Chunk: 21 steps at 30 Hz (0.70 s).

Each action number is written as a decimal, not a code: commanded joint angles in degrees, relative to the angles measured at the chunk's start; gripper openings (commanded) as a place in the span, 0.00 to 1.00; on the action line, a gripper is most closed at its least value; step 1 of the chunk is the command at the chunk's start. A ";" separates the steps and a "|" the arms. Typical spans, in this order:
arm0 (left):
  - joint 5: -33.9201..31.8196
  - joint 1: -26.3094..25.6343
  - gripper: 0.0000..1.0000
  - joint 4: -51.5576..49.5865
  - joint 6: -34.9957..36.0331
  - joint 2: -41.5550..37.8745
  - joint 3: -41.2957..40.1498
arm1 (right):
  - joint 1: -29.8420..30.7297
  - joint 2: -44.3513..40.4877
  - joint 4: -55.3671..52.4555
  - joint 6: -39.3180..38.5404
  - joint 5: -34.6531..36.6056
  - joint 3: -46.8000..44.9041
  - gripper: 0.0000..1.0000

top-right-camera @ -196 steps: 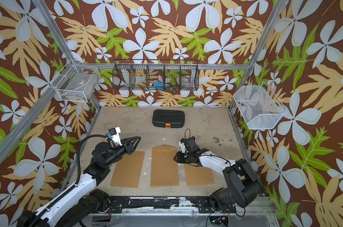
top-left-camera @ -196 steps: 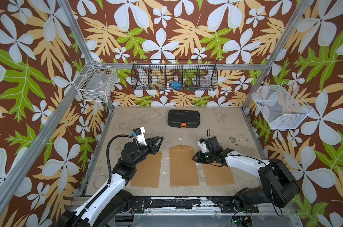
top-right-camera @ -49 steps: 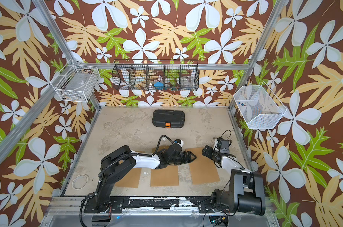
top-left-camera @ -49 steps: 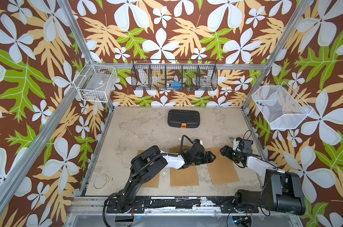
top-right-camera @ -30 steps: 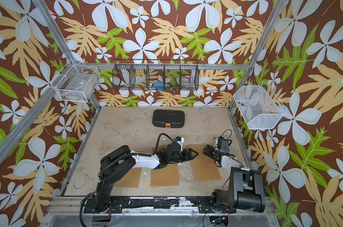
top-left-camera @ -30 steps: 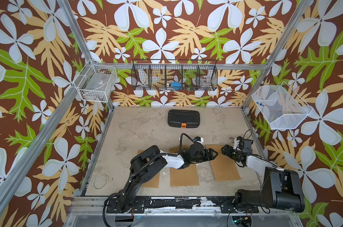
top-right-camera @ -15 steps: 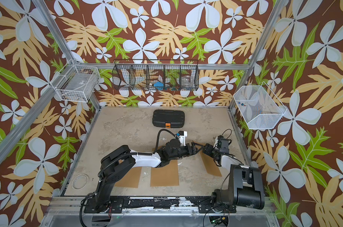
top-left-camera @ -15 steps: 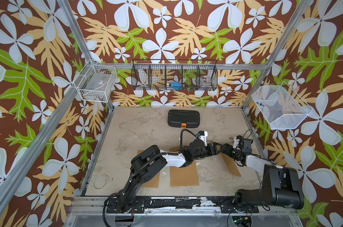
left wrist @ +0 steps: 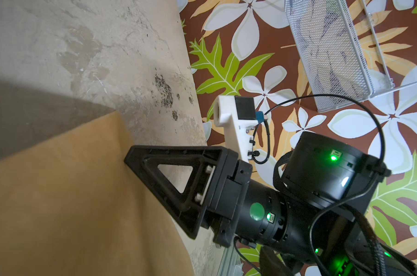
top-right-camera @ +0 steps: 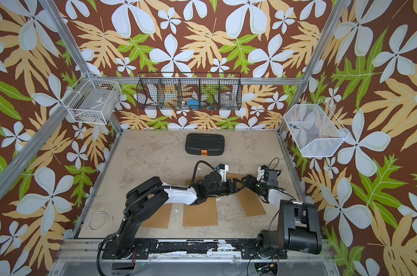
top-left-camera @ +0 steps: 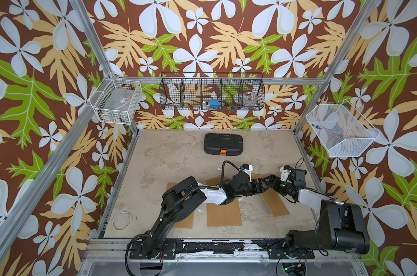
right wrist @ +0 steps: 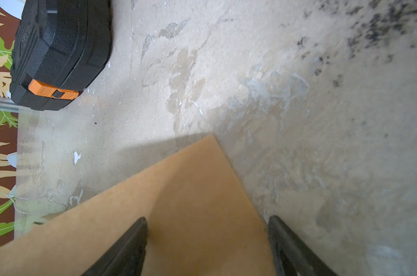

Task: Open the file bag
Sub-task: Pick up the file bag from the center of the board.

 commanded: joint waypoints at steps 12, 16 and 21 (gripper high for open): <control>-0.18 0.17 0.00 0.53 3.35 -2.70 -2.21 | -0.75 -3.28 -15.01 1.44 1.85 0.68 0.78; -0.07 0.29 0.00 0.31 5.14 -4.63 -3.35 | -1.21 -6.71 -18.32 0.46 4.44 3.02 0.78; 1.82 1.45 0.00 0.91 9.01 -8.51 -5.31 | -1.31 -12.24 -23.82 -1.42 8.65 8.05 0.79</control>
